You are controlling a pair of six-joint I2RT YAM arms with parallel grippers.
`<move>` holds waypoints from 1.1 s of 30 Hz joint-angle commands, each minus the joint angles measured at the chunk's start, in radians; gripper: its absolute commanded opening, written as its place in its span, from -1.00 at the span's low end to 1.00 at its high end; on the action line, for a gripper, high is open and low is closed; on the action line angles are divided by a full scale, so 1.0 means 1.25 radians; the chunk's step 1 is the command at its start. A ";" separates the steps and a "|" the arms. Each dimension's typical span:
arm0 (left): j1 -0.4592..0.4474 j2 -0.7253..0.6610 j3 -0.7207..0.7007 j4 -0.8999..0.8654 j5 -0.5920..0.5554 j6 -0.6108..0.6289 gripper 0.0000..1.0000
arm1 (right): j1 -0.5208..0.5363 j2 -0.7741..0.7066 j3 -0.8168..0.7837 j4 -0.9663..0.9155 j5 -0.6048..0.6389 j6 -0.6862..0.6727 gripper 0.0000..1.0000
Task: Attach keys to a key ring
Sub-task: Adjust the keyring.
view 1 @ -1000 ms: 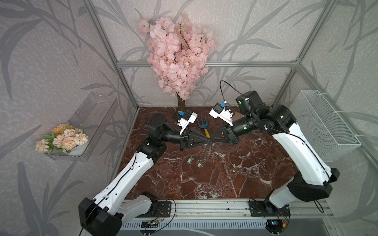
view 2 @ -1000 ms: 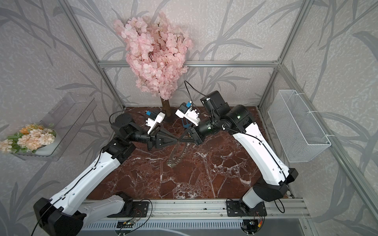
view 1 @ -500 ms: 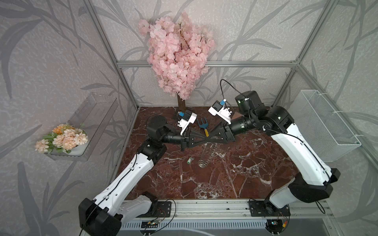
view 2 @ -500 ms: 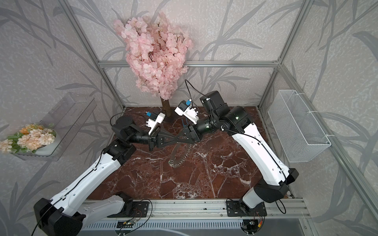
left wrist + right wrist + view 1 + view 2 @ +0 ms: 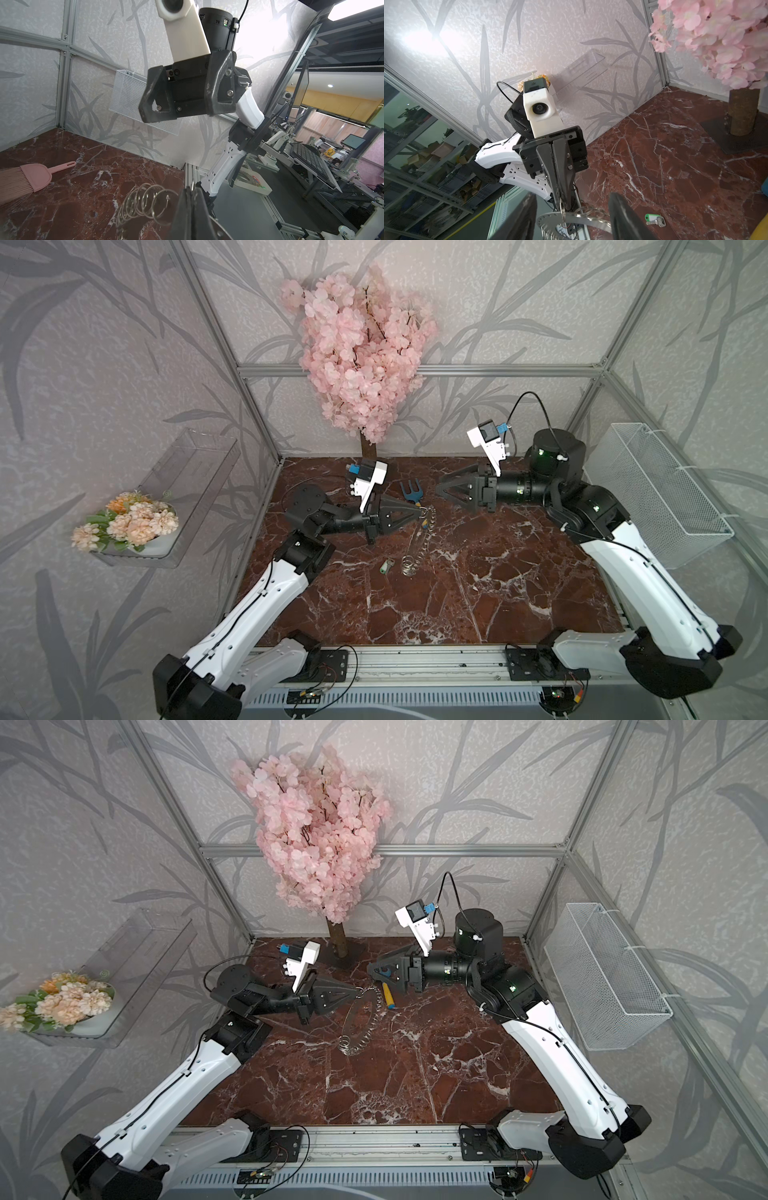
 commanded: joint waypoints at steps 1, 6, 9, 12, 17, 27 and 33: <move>-0.004 -0.024 -0.003 0.066 -0.078 -0.009 -1.00 | 0.002 -0.007 -0.024 0.084 -0.017 0.041 0.18; -0.004 -0.031 -0.002 0.046 -0.155 0.023 -1.00 | 0.002 -0.009 -0.053 0.102 0.026 0.049 0.10; -0.004 -0.039 -0.004 0.051 -0.213 0.038 -1.00 | 0.002 -0.016 -0.088 0.114 0.080 0.057 0.10; -0.004 -0.053 -0.021 0.083 -0.281 0.040 -1.00 | 0.003 -0.031 -0.132 0.153 0.103 0.080 0.10; -0.004 -0.070 -0.064 0.184 -0.394 0.017 -1.00 | 0.003 -0.039 -0.178 0.205 0.117 0.104 0.08; -0.004 -0.090 -0.076 0.163 -0.622 0.084 -1.00 | 0.035 0.037 -0.330 0.163 0.337 0.078 -0.21; -0.002 -0.125 -0.078 0.088 -0.745 0.132 -1.00 | 0.166 0.186 -0.306 0.104 0.466 0.028 -0.09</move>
